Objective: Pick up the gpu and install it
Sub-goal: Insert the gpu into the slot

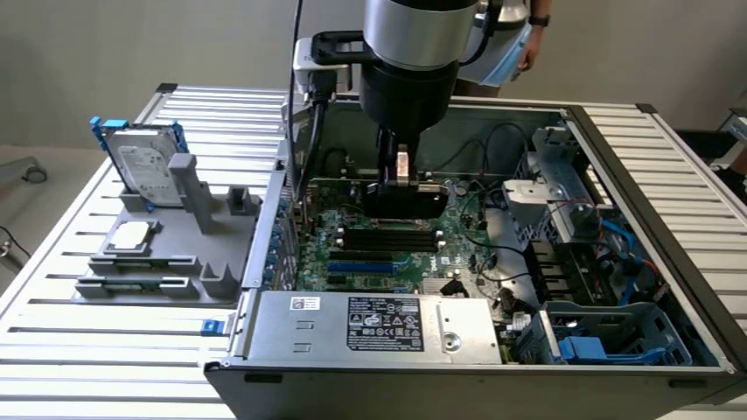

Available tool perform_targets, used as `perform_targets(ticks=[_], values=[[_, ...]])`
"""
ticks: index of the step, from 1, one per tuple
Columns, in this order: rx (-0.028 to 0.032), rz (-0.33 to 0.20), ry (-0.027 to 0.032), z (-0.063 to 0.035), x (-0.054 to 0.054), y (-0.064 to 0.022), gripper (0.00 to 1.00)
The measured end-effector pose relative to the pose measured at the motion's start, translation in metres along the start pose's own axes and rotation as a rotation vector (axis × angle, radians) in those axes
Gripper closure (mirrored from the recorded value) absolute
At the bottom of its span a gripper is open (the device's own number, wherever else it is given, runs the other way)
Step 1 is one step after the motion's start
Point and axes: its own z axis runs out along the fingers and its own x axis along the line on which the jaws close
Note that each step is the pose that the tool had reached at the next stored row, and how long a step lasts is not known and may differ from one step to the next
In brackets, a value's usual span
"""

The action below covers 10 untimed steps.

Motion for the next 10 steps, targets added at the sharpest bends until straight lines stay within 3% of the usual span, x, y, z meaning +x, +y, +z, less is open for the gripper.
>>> perform_targets(ticks=[10], values=[[-0.0001,0.000,0.0003,0.0180,0.002,0.0051,0.73]])
